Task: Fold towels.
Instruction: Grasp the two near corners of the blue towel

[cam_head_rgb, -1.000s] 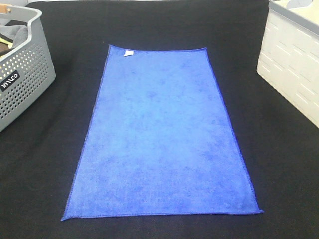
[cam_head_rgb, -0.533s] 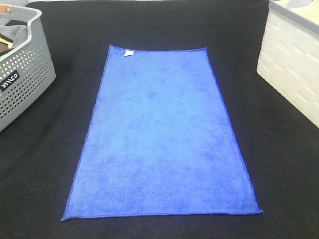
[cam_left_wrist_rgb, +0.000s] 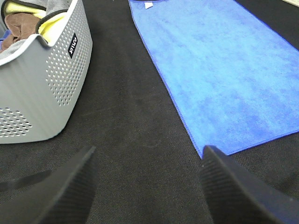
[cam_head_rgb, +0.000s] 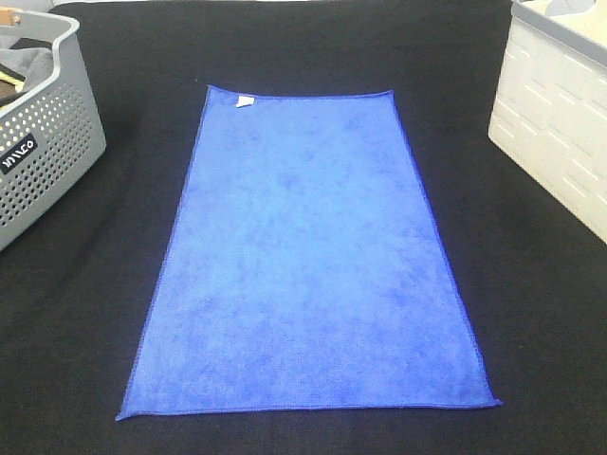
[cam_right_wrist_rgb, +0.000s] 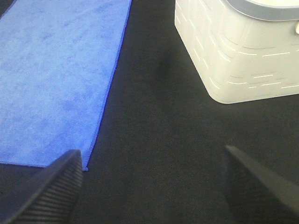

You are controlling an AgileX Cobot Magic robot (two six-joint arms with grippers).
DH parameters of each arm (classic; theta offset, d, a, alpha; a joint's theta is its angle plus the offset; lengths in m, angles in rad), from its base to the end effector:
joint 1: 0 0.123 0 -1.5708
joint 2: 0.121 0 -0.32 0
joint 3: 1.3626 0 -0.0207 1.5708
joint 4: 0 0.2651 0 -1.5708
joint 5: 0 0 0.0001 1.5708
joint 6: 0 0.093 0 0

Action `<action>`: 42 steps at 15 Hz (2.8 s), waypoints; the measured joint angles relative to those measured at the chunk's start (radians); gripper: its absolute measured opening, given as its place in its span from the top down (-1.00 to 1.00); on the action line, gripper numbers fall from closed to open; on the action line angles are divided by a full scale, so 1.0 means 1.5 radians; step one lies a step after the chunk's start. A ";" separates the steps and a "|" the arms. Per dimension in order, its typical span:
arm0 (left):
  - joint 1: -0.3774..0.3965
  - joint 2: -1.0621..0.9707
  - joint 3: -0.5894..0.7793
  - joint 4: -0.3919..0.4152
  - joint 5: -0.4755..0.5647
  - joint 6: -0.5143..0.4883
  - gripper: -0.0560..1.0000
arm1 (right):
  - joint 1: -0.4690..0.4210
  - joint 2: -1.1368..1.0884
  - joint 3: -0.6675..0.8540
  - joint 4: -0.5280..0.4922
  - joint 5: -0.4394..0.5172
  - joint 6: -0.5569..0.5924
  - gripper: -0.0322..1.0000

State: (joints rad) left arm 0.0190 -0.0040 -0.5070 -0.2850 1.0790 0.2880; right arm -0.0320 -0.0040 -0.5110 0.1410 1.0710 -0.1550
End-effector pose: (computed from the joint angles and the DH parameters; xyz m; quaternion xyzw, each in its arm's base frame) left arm -0.0294 -0.0236 0.2864 0.1210 0.8378 -0.0617 0.5288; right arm -0.0282 0.0124 0.2861 -0.0558 0.8481 0.0213 0.5265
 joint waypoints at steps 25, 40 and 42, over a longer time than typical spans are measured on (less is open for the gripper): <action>0.000 0.000 0.000 -0.008 -0.003 -0.007 -0.27 | 0.000 0.000 0.000 0.000 0.000 0.000 -0.55; 0.000 0.557 0.062 -0.409 -0.265 0.061 -0.27 | 0.045 0.545 -0.009 0.103 -0.264 0.099 -0.53; 0.000 0.673 0.062 -0.457 -0.267 0.136 -0.27 | 0.045 0.643 -0.009 0.135 -0.267 0.050 -0.53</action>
State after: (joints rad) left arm 0.0190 1.0050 -0.4140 -0.9710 0.6790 0.4920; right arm 0.0360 0.9610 -0.5250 0.3440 0.6710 -0.0800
